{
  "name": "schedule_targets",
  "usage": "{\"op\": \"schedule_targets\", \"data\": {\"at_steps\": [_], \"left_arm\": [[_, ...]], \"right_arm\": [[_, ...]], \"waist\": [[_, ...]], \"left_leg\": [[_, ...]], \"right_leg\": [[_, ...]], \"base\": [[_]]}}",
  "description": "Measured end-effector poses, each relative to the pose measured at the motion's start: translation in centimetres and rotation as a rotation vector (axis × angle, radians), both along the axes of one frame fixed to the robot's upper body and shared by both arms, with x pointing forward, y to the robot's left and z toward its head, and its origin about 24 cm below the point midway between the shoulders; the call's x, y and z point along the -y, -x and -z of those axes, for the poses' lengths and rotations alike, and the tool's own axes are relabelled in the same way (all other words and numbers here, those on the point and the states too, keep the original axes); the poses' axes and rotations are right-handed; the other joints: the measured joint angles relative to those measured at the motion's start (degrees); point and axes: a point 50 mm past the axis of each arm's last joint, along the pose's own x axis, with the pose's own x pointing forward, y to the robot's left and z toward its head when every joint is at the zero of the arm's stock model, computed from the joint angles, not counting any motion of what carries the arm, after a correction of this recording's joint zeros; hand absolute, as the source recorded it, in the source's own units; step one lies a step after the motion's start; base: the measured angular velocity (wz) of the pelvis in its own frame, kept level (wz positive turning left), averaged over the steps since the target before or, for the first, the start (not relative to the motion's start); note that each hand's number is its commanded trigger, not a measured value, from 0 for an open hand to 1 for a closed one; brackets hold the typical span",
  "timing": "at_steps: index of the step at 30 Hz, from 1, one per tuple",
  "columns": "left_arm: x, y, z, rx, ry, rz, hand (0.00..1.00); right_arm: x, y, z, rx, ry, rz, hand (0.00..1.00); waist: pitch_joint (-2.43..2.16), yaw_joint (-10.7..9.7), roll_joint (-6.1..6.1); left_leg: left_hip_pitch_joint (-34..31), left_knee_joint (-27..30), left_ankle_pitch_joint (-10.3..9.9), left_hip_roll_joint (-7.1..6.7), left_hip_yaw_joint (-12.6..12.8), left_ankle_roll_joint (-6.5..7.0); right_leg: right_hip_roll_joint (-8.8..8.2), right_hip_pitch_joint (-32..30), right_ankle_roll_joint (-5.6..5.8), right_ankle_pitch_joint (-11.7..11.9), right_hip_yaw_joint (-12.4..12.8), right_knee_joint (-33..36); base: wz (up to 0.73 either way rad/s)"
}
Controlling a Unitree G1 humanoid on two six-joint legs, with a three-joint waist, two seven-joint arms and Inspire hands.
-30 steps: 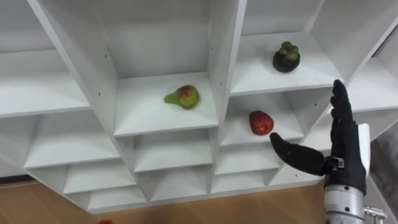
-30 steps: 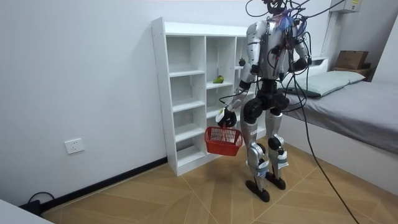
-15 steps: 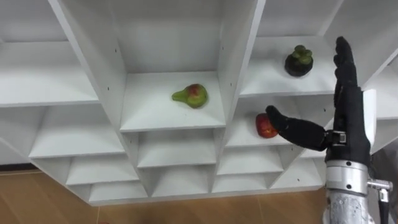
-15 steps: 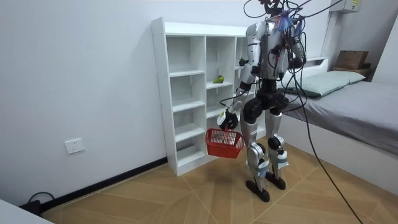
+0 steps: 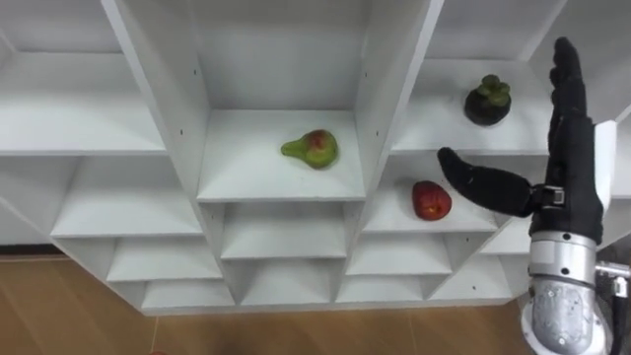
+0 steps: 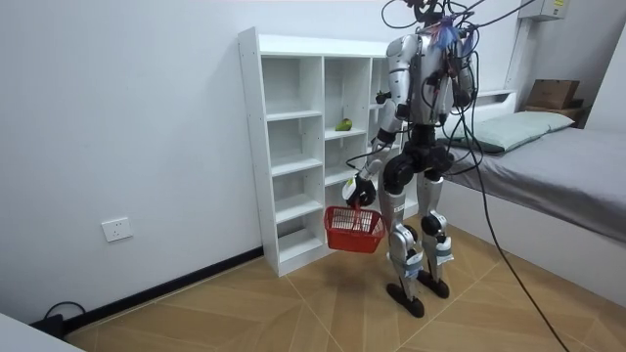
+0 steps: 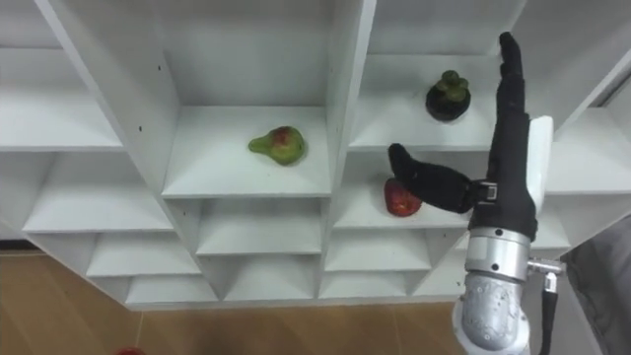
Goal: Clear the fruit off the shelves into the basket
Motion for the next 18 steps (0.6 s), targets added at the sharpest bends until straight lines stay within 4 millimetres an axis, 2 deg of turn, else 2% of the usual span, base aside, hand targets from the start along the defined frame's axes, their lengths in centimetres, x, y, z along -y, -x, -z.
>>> {"op": "schedule_targets", "data": {"at_steps": [3, 6, 10, 14, 18], "left_arm": [[-0.4, -0.4, -0.2, 0.009, -0.001, -0.001, 1.00], [-0.8, -0.9, -0.5, 0.029, -0.012, 0.002, 1.00], [-0.9, -1.0, -0.6, 0.037, -0.018, 0.003, 1.00], [-1.1, -1.2, -0.9, 0.048, -0.037, 0.022, 1.00], [-1.4, -1.3, -1.0, 0.056, -0.041, 0.008, 1.00]], "right_arm": [[0.2, -0.5, -0.3, 0.015, -0.014, 0.000, 0.00], [1.1, -0.8, 0.3, -0.014, 0.004, 0.035, 0.00], [1.4, -1.1, -0.1, -0.008, 0.029, 0.036, 0.00], [2.4, -1.6, -0.3, -0.003, 0.047, 0.071, 0.00], [3.1, -2.2, -0.4, -0.004, 0.047, 0.103, 0.00]], "waist": [[-0.04, 0.0, -0.45], [-0.19, -0.3, -1.39], [-0.15, 0.1, -1.62], [-0.33, 0.3, -2.05], [-0.05, 0.4, -2.65]], "left_leg": [[0.0, 0.0, 0.1, 0.02, -0.3, -0.09], [0.0, 0.0, 0.1, 0.02, -1.4, -0.13], [0.0, 0.0, 0.1, 0.01, -1.5, -0.13], [0.4, 0.0, 0.1, 0.02, -2.0, -0.14], [1.1, -0.1, 0.1, 0.02, -2.6, -0.18]], "right_leg": [[0.01, 0.1, 0.00, 0.0, -0.3, 0.0], [-0.02, 0.4, 0.00, 0.0, -1.4, -0.1], [-0.02, 0.4, 0.00, 0.0, -1.4, -0.1], [0.00, 0.8, 0.00, 0.0, -1.4, -0.2], [0.05, 1.8, -0.01, 0.0, -1.2, -0.6]], "base": [[0.05], [0.16], [0.02], [0.06], [0.08]]}}
